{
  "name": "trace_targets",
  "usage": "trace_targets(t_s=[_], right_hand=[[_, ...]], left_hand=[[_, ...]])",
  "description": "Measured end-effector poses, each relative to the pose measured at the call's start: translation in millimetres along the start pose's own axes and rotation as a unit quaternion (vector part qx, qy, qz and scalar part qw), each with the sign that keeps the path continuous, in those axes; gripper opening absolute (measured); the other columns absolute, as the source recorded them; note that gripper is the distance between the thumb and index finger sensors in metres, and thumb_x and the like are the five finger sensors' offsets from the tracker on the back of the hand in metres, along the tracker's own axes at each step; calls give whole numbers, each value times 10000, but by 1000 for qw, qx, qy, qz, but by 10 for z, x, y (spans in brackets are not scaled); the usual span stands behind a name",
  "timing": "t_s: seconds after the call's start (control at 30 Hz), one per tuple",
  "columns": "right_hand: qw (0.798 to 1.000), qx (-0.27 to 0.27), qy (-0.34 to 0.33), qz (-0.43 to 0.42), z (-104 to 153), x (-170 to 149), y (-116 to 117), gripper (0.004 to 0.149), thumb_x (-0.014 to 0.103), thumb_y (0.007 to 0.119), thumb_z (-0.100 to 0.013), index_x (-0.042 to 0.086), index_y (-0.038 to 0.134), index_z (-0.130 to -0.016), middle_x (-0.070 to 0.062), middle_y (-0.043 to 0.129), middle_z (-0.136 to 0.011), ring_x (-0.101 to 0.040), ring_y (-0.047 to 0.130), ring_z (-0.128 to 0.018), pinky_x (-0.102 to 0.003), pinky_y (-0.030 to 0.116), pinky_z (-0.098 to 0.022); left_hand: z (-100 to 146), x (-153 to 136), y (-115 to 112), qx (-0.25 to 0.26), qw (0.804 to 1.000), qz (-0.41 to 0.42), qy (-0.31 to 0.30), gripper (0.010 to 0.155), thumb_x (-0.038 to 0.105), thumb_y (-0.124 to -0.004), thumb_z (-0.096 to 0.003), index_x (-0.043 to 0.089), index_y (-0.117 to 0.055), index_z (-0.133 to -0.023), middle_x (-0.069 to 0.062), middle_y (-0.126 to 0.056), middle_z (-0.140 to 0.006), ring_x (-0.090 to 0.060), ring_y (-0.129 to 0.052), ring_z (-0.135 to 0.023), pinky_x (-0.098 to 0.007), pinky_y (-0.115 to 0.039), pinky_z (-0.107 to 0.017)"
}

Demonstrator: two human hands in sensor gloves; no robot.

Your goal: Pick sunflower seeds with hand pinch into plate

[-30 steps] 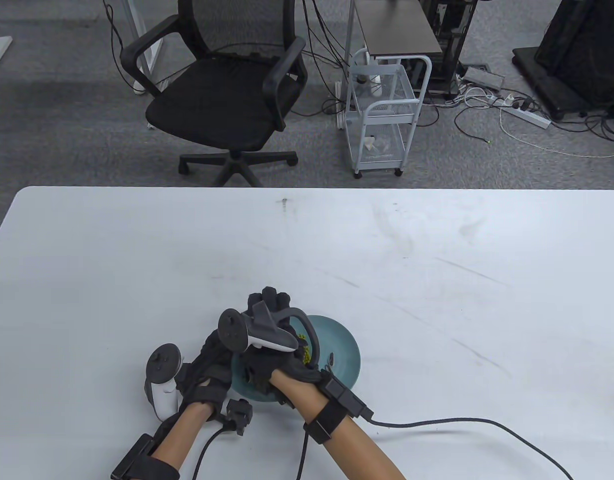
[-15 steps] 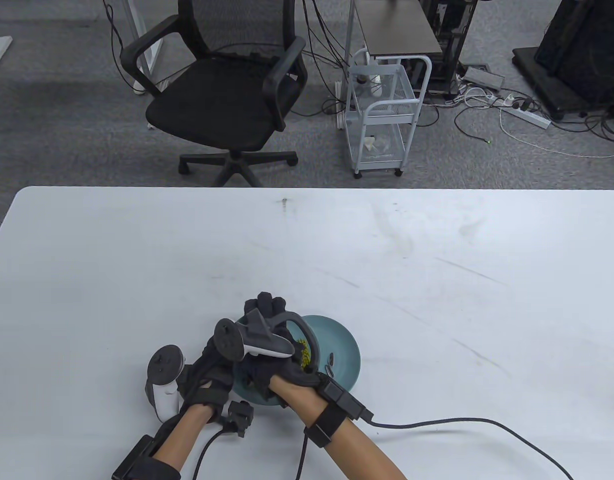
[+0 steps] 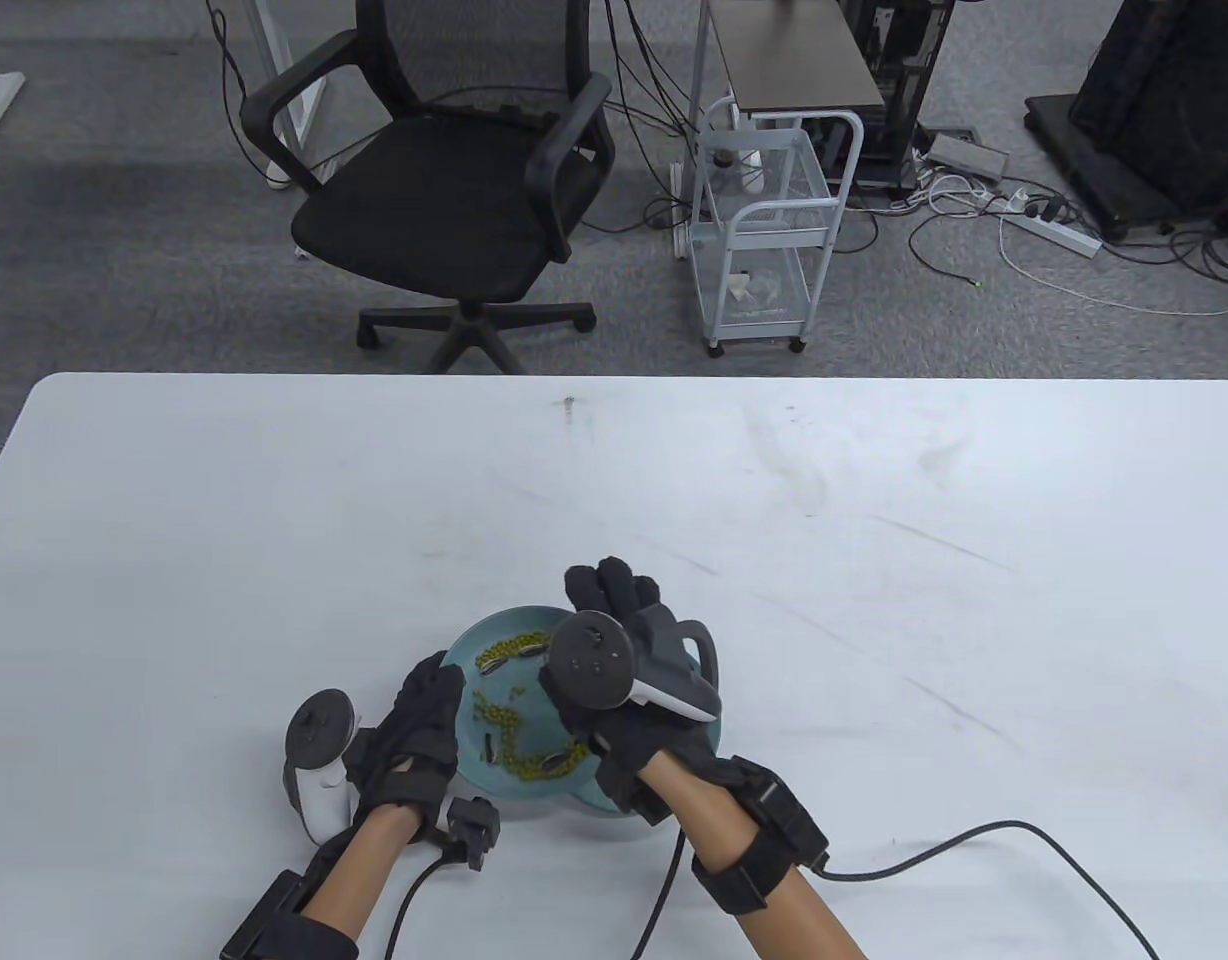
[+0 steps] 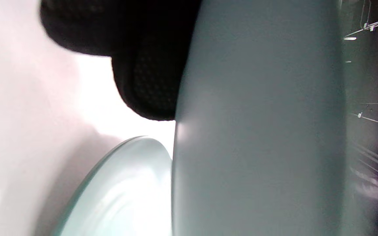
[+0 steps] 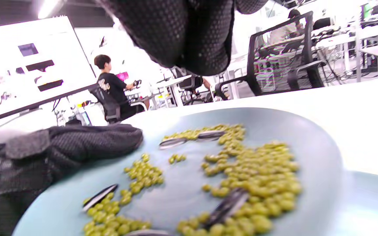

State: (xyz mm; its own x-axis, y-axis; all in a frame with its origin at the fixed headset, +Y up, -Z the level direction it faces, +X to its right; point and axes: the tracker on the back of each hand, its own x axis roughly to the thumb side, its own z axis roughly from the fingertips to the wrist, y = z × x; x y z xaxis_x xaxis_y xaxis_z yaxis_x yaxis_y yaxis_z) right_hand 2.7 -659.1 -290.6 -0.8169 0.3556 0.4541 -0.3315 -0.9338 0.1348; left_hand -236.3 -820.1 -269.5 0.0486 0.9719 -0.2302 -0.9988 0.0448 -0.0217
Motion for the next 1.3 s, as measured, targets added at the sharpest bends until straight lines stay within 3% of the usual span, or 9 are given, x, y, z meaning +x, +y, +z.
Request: trace_targets(t_s=[0.23, 0.53, 0.83, 1.3], right_hand=[[999, -5, 54, -6, 205, -424, 52, 346, 215, 879, -544, -66, 907, -744, -373, 379, -1105, -660, 223, -969, -776, 228, -653], [993, 54, 103, -32, 240, -845, 552, 345, 221, 880, -541, -58, 908, -743, -372, 384, -1099, -660, 226, -963, -775, 231, -646], [993, 86, 85, 5, 179, -757, 766, 345, 230, 876, -542, -46, 908, -746, -371, 380, -1099, -658, 227, -963, -774, 231, -645], [991, 94, 95, -7, 187, -771, 764, 373, 246, 871, -547, -56, 899, -764, -374, 354, -1101, -658, 199, -960, -772, 210, -643]], left_hand=[[-15, 4, 53, 11, 1000, 7, 3, 474, 409, -610, -639, 173, -509, -1038, -120, -908, -750, -211, -1037, -386, -358, -858, -296], [-1, 22, 167, 42, 999, 16, -3, 474, 407, -614, -637, 170, -514, -1035, -122, -909, -746, -213, -1037, -379, -361, -857, -292], [-5, 28, 150, 36, 999, 12, -4, 474, 408, -615, -637, 172, -516, -1035, -123, -910, -746, -216, -1036, -381, -363, -856, -293], [-13, 35, 122, 28, 1000, 5, -5, 474, 409, -615, -637, 174, -515, -1036, -122, -909, -748, -216, -1035, -383, -363, -855, -295]])
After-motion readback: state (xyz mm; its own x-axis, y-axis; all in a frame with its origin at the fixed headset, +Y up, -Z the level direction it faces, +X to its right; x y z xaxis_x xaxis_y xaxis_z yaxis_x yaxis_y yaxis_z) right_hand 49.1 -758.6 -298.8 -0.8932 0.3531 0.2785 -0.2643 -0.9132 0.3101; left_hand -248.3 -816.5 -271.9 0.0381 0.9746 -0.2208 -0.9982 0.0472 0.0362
